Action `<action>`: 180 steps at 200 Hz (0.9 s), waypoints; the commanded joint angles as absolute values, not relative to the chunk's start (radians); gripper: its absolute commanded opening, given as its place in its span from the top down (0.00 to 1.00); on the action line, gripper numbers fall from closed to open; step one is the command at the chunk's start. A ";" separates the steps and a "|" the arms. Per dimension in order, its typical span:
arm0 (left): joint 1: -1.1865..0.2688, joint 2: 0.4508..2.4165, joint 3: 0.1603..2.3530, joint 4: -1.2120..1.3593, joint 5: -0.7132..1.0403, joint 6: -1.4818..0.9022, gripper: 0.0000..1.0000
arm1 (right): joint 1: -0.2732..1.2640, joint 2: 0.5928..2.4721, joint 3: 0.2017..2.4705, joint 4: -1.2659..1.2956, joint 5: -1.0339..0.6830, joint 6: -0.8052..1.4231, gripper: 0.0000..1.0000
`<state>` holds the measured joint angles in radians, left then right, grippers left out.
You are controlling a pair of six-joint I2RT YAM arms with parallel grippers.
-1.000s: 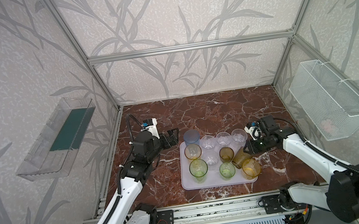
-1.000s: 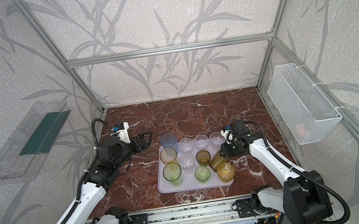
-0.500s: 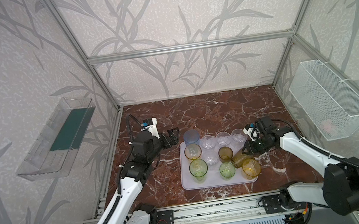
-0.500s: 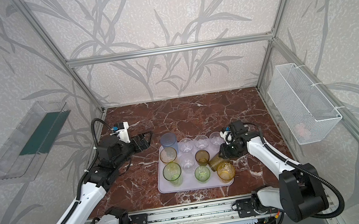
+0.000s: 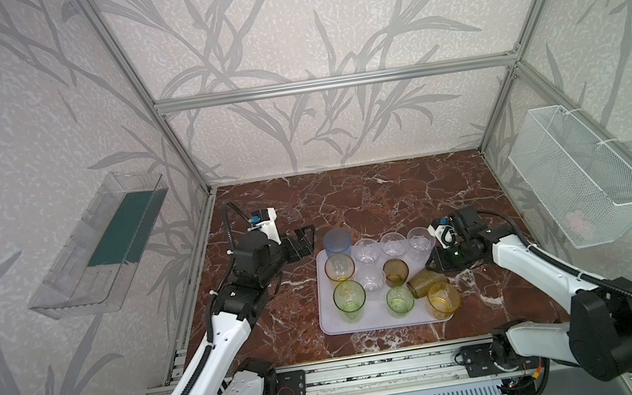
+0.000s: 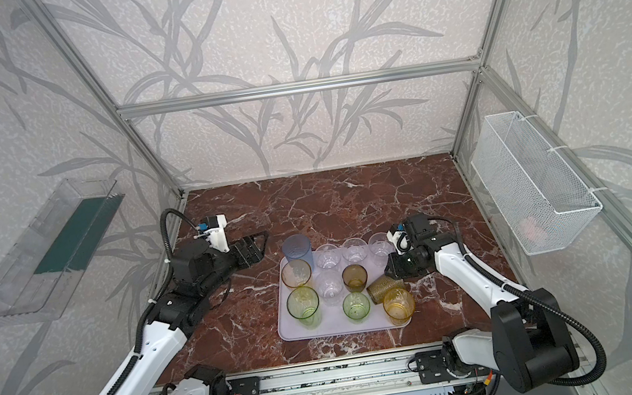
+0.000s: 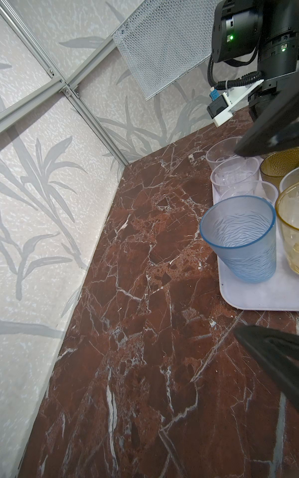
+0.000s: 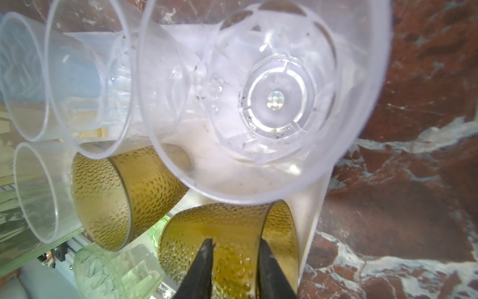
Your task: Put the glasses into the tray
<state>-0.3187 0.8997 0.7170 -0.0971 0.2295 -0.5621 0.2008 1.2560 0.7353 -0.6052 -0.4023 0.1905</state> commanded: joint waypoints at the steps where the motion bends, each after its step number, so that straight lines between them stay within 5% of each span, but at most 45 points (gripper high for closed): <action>1: -0.318 0.896 0.699 -0.083 0.218 -0.573 0.01 | 0.198 1.240 0.712 -0.651 -0.368 0.188 0.72; 114: -0.318 0.887 0.693 -0.086 0.212 -0.575 0.01 | 0.198 1.180 0.698 -0.660 -0.373 0.224 0.76; 136: -0.318 0.880 0.692 -0.086 0.212 -0.575 0.01 | 0.198 1.173 0.692 -0.670 -0.380 0.237 0.63; 180: -0.318 0.877 0.687 -0.084 0.211 -0.576 0.01 | 0.199 1.177 0.682 -0.675 -0.386 0.266 0.59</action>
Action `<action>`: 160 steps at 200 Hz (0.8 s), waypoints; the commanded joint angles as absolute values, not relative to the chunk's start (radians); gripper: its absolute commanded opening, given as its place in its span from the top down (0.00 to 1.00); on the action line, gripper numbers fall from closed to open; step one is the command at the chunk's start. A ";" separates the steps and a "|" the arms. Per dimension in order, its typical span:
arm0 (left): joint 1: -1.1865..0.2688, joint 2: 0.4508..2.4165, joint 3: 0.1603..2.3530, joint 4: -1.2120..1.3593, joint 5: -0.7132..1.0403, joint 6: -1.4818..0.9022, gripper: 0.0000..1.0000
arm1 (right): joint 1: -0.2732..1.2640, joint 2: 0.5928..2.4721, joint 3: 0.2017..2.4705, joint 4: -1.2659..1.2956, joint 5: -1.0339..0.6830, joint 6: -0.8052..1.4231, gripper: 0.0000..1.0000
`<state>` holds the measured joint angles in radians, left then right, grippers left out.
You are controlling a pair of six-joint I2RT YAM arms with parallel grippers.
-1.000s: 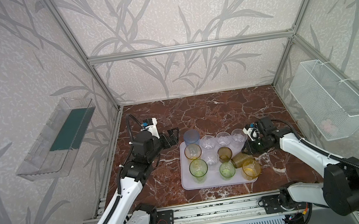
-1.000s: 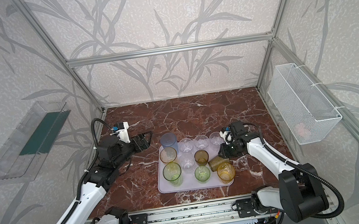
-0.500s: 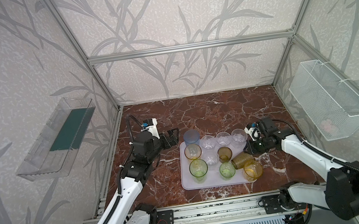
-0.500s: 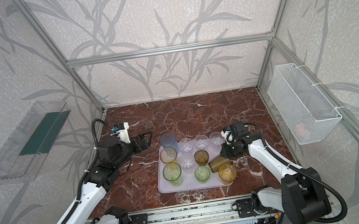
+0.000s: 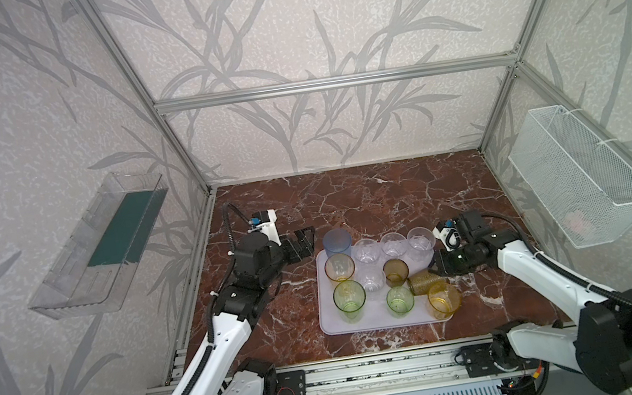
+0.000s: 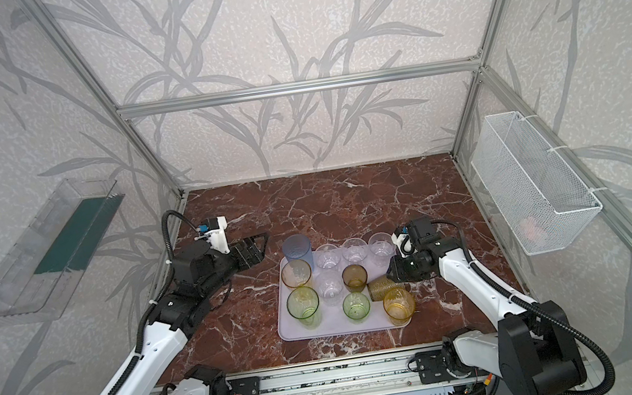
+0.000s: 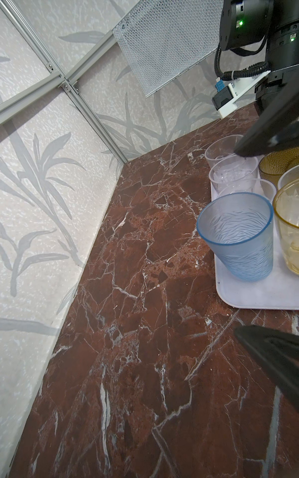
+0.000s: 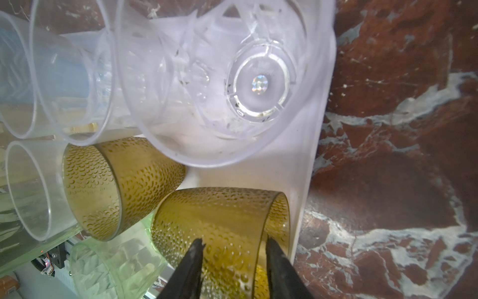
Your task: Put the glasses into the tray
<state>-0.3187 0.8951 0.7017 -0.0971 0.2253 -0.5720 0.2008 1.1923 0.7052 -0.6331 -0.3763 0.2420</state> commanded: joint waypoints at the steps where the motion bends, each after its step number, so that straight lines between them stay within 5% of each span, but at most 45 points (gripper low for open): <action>1: -0.318 0.877 0.687 -0.084 0.211 -0.576 0.01 | 0.199 1.177 0.681 -0.675 -0.385 0.266 0.59; 160: -0.318 0.881 0.683 -0.084 0.196 -0.576 0.01 | 0.199 1.186 0.657 -0.649 -0.346 0.305 0.82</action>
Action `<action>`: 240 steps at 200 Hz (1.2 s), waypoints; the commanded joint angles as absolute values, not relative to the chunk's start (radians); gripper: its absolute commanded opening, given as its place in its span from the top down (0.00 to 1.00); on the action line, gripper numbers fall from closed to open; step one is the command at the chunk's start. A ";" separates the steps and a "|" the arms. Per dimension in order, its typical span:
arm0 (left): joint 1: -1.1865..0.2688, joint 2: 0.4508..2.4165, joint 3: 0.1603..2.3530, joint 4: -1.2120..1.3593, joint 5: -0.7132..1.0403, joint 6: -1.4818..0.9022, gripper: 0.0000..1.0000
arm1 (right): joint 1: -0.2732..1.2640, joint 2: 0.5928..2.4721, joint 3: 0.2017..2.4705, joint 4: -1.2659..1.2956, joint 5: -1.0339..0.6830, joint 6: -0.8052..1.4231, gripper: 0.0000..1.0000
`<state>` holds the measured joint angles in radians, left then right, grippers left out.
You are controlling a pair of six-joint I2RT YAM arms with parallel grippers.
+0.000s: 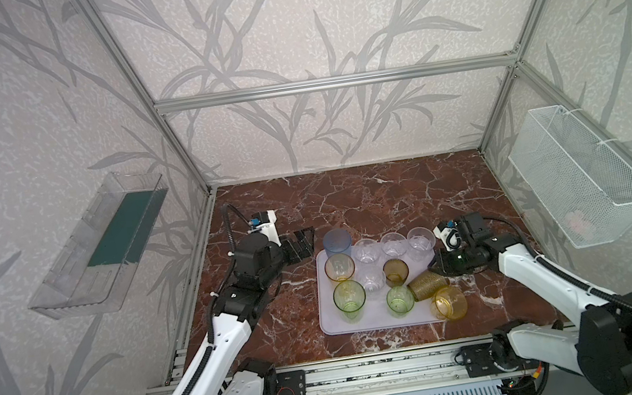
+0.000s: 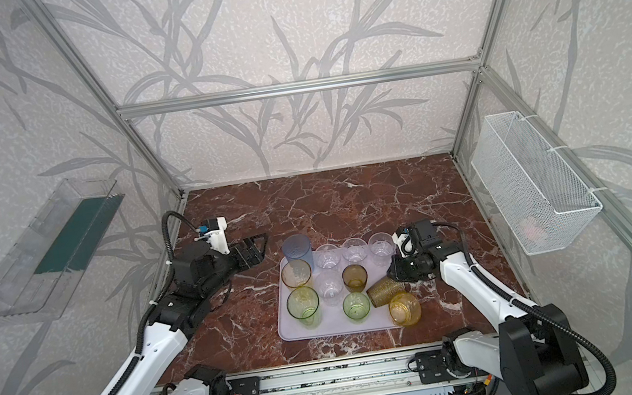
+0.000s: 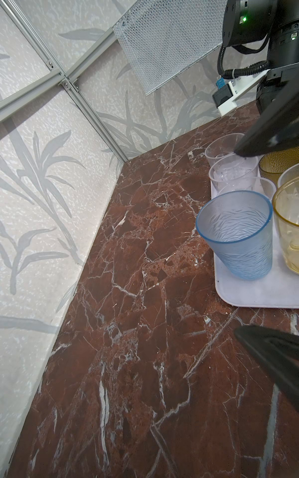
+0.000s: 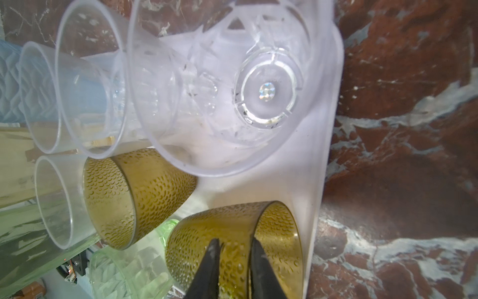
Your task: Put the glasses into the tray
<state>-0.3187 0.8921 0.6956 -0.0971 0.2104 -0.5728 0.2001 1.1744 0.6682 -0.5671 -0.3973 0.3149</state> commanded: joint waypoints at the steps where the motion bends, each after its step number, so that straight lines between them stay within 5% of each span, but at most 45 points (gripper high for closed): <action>1: -0.318 0.881 0.683 -0.084 0.197 -0.577 0.01 | 0.199 1.185 0.657 -0.649 -0.346 0.306 0.82; 240: -0.318 0.881 0.680 -0.088 0.186 -0.571 0.01 | 0.199 1.160 0.744 -0.598 -0.297 0.353 1.00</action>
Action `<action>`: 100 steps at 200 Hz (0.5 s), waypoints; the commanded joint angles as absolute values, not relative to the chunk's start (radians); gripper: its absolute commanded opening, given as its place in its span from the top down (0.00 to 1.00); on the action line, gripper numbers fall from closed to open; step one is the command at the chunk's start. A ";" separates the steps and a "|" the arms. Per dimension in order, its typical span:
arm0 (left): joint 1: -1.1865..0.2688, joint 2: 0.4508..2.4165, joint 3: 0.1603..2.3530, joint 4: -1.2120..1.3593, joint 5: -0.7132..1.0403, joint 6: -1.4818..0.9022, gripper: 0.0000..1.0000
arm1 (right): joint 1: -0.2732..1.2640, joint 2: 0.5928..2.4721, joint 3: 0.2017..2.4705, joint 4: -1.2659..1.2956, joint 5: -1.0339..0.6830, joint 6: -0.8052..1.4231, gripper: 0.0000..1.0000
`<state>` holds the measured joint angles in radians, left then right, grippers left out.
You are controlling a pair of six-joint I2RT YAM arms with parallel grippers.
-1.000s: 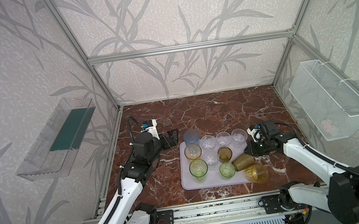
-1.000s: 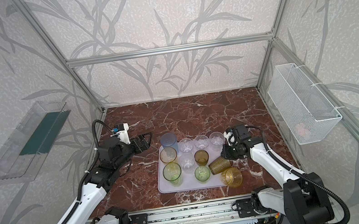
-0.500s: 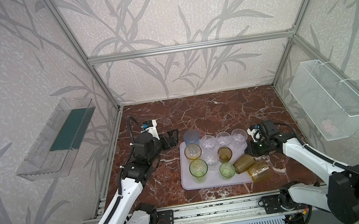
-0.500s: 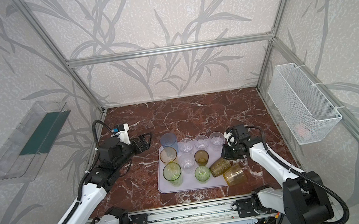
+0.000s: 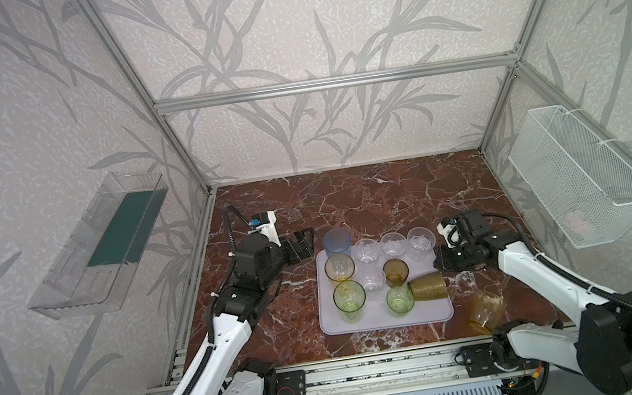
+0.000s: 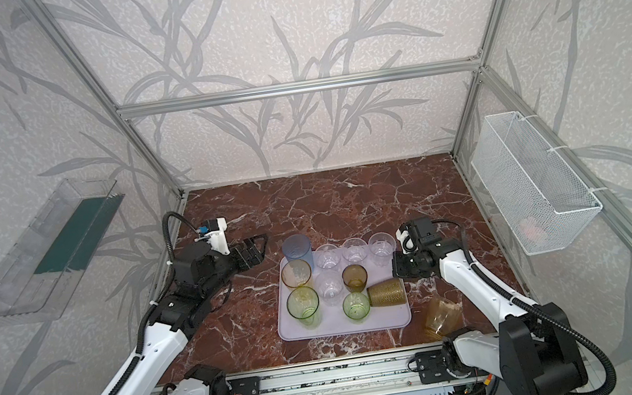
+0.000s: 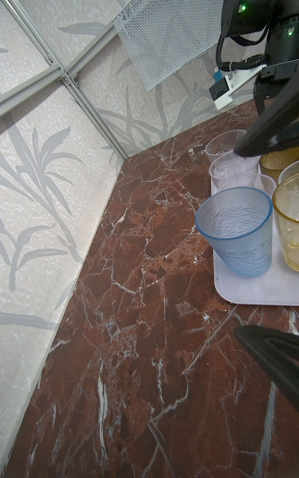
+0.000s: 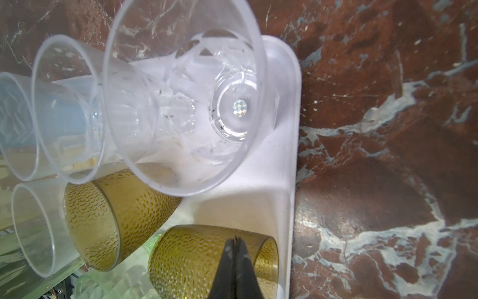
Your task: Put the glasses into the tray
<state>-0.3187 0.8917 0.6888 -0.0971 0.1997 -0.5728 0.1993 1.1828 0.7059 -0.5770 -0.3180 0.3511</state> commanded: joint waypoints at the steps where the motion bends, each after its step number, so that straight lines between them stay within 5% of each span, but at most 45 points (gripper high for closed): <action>1: -0.318 0.879 0.680 -0.089 0.186 -0.571 0.01 | 0.199 1.160 0.745 -0.598 -0.297 0.353 1.00; 89: -0.318 0.871 0.680 -0.089 0.189 -0.573 0.01 | 0.199 1.154 0.785 -0.622 -0.253 0.342 1.00; 100: -0.318 0.871 0.678 -0.087 0.192 -0.574 0.01 | 0.199 1.146 0.782 -0.634 -0.255 0.347 0.83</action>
<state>-0.3187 0.8871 0.6888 -0.0971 0.1921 -0.5724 0.1993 1.1740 0.7563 -0.5892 -0.2699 0.3477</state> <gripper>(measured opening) 0.993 0.062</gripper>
